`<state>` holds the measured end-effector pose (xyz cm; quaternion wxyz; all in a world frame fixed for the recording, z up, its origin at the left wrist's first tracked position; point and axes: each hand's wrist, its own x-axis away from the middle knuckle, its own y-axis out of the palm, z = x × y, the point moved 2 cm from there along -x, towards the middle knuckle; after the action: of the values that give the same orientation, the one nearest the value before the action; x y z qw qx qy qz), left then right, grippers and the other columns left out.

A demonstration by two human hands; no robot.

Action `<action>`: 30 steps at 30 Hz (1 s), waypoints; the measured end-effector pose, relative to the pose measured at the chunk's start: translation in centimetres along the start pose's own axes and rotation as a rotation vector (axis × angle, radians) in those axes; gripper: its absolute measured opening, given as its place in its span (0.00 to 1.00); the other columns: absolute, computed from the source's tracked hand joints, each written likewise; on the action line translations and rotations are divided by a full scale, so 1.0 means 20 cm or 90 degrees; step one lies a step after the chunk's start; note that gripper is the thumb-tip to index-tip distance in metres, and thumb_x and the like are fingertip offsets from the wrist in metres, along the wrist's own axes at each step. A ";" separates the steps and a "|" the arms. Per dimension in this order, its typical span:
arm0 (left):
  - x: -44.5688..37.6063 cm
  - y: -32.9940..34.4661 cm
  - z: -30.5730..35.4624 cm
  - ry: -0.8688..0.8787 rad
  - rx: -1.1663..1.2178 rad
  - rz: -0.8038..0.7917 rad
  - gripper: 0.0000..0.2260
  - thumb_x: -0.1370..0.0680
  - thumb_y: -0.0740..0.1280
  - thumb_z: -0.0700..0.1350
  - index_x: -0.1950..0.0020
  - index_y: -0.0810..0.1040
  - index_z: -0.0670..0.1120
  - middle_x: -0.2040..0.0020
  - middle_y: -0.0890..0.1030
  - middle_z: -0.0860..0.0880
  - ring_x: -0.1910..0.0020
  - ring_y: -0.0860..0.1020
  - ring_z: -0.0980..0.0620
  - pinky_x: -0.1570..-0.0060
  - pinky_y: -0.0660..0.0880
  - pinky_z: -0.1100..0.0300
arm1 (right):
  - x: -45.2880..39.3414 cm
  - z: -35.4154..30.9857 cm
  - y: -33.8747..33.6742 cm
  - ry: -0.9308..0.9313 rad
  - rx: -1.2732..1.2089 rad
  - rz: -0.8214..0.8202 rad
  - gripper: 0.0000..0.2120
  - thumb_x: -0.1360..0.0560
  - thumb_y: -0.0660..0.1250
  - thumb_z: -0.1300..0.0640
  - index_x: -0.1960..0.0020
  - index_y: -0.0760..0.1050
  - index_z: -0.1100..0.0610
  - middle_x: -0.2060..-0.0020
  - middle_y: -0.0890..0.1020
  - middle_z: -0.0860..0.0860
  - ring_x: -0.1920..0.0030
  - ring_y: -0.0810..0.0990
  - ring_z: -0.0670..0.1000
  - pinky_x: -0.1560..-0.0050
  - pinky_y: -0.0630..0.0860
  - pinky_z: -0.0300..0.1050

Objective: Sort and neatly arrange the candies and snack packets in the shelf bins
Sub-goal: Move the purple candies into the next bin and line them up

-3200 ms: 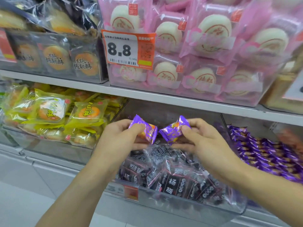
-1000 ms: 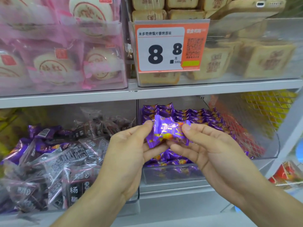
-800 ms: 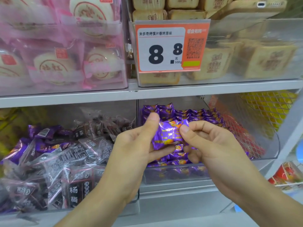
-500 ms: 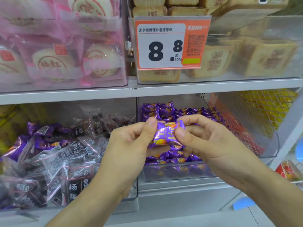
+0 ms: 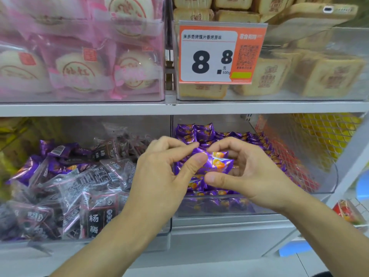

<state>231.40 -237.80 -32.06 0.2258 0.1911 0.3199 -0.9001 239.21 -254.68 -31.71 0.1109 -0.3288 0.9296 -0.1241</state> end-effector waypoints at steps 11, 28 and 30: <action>-0.03 -0.03 -0.20 -0.166 -0.017 -0.044 0.14 0.28 0.74 0.48 0.44 0.79 0.51 0.55 0.79 0.56 0.59 0.79 0.58 0.55 0.79 0.61 | -0.54 0.38 -0.26 0.171 0.296 0.102 0.25 0.31 0.79 0.57 0.36 0.76 0.54 0.52 0.78 0.45 0.52 0.78 0.45 0.52 0.72 0.34; -0.01 -0.01 -0.23 -0.172 -0.029 -0.050 0.12 0.25 0.67 0.54 0.42 0.73 0.57 0.52 0.77 0.63 0.53 0.74 0.65 0.58 0.68 0.69 | -0.66 0.45 -0.17 0.135 0.542 0.075 0.26 0.28 0.76 0.53 0.34 0.69 0.47 0.39 0.67 0.54 0.40 0.73 0.57 0.42 0.71 0.43; 0.00 -0.01 -0.23 -0.171 -0.028 -0.041 0.12 0.26 0.66 0.55 0.43 0.74 0.56 0.52 0.77 0.63 0.53 0.74 0.65 0.57 0.68 0.69 | -0.65 0.43 -0.15 0.108 0.568 0.073 0.20 0.28 0.75 0.55 0.39 0.73 0.49 0.42 0.67 0.53 0.48 0.76 0.55 0.48 0.69 0.41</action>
<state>232.23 -234.71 -35.24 0.2422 0.0534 0.3125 -0.9170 253.32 -249.99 -37.29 0.1721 -0.1857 0.8079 -0.5321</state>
